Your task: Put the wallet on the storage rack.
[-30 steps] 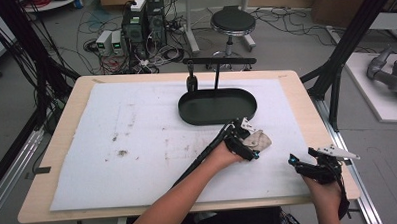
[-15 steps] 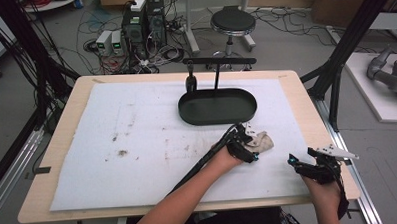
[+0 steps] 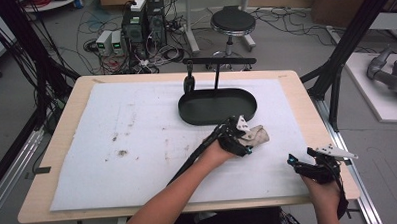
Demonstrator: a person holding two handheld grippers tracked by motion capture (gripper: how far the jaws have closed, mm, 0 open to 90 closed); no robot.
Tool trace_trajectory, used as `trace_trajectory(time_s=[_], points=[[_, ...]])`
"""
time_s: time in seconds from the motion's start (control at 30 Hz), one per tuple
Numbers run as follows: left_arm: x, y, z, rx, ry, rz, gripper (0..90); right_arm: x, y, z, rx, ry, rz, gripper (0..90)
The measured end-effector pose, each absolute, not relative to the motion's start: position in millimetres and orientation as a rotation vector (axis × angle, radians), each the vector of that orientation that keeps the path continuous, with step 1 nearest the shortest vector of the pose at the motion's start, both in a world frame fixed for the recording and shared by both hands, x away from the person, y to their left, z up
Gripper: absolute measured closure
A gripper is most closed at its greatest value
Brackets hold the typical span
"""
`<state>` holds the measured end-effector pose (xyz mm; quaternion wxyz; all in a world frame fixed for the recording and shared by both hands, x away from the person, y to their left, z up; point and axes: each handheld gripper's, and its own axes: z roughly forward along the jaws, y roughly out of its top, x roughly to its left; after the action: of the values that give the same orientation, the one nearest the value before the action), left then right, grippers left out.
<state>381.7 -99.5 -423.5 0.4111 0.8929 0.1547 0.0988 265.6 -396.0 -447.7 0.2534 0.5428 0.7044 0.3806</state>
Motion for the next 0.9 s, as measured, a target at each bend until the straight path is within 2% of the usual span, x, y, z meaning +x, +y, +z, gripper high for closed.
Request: trace_trajectory(time_s=[0.9], points=[[435.8,-23.3,-377.4,2.204,0.412,0.350,35.8,265.9,-390.1,-446.9,1.471,1.920,1.031,19.8]])
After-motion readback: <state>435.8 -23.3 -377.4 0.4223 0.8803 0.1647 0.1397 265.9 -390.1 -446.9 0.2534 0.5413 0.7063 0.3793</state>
